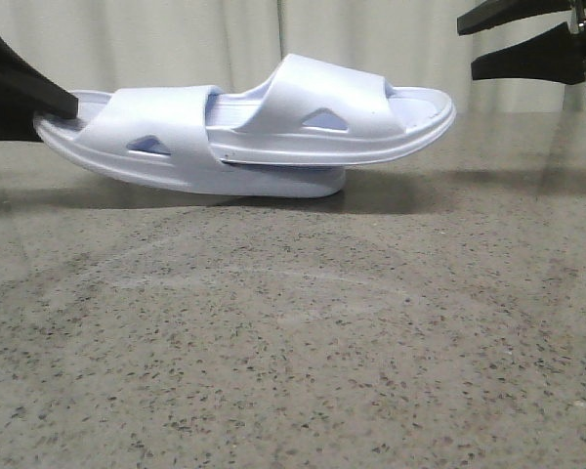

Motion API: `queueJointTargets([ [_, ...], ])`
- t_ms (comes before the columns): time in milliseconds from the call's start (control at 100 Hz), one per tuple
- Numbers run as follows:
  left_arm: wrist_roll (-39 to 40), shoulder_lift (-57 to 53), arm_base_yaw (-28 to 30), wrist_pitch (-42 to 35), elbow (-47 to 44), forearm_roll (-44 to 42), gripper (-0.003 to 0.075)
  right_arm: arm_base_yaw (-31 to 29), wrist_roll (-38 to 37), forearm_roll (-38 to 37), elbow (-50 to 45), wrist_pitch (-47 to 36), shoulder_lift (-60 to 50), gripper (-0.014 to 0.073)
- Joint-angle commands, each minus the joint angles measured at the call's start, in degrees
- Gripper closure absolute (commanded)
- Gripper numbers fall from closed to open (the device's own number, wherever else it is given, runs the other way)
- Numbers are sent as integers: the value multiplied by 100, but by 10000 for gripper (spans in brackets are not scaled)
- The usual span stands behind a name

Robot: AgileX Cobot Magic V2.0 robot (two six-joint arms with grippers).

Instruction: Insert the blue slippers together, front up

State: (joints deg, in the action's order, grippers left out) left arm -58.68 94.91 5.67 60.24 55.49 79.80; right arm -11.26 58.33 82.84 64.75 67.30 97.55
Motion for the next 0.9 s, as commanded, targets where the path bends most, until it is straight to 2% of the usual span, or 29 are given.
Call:
queueJointTargets([
  [0,-139,-184,-22,112,157,353,363,-45,7,335,171,774,-260,337],
  [80,-228,-184,-8,77,171,352,306,-45,7,335,171,774,-260,337],
  [180,-477,-184,134,304,318,223,308,-79,7,335,171,774,-260,337],
  [360,-369,-212,714,1251,950,-67,316,-443,-47,335,171,774,-334,348],
  [470,-118,-511,996,1251,1130,-231,402,-622,-138,287,171,774,-435,441],
  [600,-298,-1078,1093,1181,1146,-217,609,-652,-138,221,171,774,-656,669],
  [650,-416,-1281,1093,1138,1146,-181,700,-652,-138,221,171,774,-766,695],
  [780,-458,-1871,999,709,1146,-180,705,-652,-138,210,171,747,-1083,672],
  [890,-479,-2447,883,135,1146,-369,705,-615,-138,94,171,416,-1503,672],
])
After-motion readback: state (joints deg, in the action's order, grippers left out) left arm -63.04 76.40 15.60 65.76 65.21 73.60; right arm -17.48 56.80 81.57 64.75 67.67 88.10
